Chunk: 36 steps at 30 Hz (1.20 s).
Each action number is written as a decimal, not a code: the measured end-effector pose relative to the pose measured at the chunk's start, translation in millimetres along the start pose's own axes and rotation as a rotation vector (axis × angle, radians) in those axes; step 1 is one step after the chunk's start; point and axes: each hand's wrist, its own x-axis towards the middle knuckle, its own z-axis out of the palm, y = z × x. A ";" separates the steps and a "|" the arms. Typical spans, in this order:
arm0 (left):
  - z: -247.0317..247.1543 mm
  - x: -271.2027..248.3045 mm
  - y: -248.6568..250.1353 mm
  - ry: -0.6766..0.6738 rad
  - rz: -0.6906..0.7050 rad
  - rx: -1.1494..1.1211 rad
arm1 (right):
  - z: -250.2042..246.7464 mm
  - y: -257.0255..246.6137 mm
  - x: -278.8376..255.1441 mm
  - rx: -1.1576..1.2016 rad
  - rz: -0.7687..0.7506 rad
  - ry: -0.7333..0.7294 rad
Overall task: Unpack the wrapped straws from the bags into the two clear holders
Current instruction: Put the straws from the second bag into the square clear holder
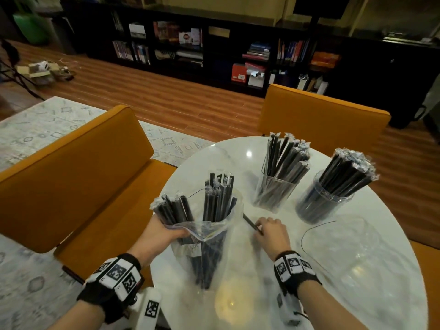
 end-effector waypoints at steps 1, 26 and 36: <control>-0.2 0.2 1.3 -0.004 0.002 0.000 | -16.1 3.7 -6.4 0.112 -0.003 0.056; 26.5 10.9 20.5 -0.117 0.060 -0.031 | -144.3 -68.1 -36.7 0.828 -0.003 -0.008; 60.3 7.9 29.0 -0.138 0.091 -0.258 | -89.1 -75.9 -35.2 0.892 -0.099 0.326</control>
